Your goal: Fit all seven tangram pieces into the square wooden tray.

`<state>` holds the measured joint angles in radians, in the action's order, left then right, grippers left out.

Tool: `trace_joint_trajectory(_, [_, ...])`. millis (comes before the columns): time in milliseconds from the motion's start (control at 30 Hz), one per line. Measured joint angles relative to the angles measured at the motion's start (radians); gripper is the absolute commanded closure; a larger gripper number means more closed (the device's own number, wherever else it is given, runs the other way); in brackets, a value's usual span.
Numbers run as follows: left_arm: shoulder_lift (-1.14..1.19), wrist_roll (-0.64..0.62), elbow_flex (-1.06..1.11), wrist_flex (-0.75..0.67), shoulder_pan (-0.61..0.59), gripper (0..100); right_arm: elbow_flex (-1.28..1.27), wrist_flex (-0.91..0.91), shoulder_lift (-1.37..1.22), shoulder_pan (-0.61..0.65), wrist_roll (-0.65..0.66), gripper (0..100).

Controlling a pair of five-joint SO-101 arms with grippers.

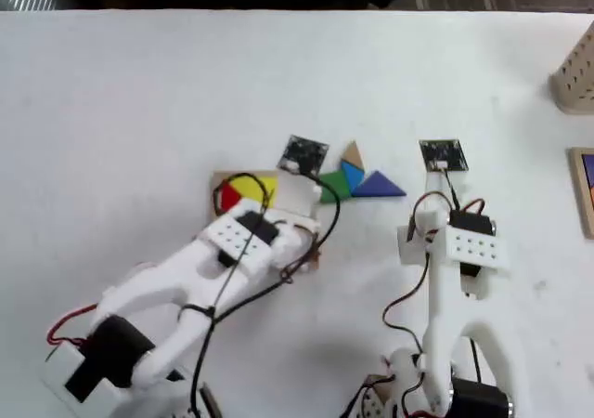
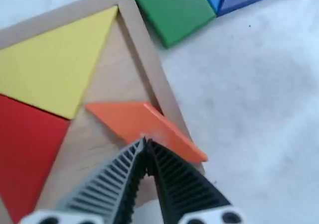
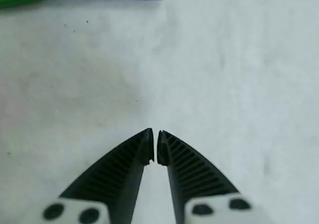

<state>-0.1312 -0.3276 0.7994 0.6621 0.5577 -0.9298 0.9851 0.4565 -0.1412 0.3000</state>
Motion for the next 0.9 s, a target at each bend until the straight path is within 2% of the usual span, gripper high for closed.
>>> trace_joint_trajectory(300, [-0.003,0.0,0.0,0.04,-0.054,96,-0.005,0.0,0.0,0.009,0.011,97.8])
trace_joint_trajectory(400, [-0.032,0.049,0.0,0.074,-0.032,88,-0.005,0.0,0.0,0.012,0.011,97.8])
trace_joint_trajectory(567, [-0.04,0.109,0.0,0.089,-0.012,66,-0.005,0.0,0.0,0.011,0.015,97.8])
trace_joint_trajectory(633, [-0.04,0.19,0.0,0.089,-0.012,62,-0.008,0.0,0.0,0.012,0.015,97.8])
trace_joint_trajectory(800, [-0.034,0.486,-0.005,0.089,-0.012,64,-0.012,-0.012,0.0,0.011,0.017,97.8])
trace_joint_trajectory(900, [-0.025,0.603,-0.032,0.089,-0.012,64,-0.012,-0.015,0.0,0.011,0.017,97.8])
